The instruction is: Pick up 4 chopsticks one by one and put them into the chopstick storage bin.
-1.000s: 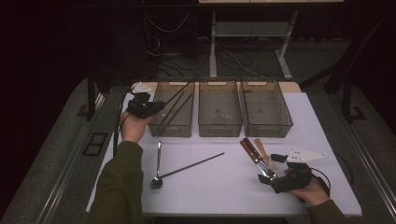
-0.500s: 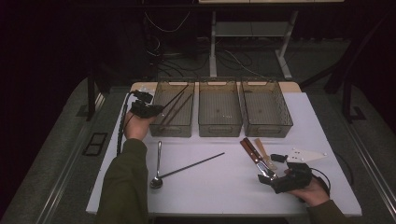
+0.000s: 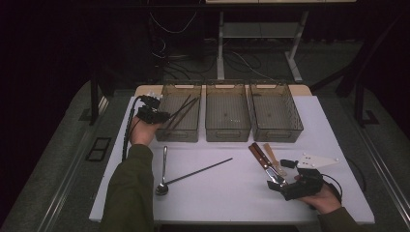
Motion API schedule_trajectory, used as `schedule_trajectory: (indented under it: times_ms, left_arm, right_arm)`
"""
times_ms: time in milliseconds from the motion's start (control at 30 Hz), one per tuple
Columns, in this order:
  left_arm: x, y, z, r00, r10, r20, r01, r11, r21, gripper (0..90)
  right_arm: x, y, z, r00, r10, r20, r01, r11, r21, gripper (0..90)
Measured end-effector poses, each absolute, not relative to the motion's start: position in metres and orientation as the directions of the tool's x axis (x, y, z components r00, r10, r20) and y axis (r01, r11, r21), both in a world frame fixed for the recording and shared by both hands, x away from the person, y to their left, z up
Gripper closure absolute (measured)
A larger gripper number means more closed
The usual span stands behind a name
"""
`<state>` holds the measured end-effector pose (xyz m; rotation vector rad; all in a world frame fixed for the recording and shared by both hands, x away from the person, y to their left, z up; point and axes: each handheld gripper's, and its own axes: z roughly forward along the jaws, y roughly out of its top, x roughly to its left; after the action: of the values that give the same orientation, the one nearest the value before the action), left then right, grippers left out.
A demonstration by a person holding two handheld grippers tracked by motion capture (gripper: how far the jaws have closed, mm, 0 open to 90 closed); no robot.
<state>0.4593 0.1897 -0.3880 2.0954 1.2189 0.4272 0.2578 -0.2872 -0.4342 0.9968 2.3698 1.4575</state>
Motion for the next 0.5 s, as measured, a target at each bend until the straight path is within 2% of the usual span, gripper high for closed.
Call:
schedule_trajectory:
  times_ms: [167,500]
  left_arm:
    - [0.457,0.187,-0.383,0.523,0.851,-0.052,0.618,-0.337,0.711,72.3]
    - [0.446,0.184,-0.374,0.629,0.773,-0.083,0.566,-0.383,0.730,48.4]
  right_arm:
    - [0.258,-0.287,-0.434,-0.759,0.626,0.180,0.444,0.293,0.847,2.4]
    - [0.258,-0.287,-0.434,-0.760,0.624,0.182,0.444,0.293,0.847,2.4]
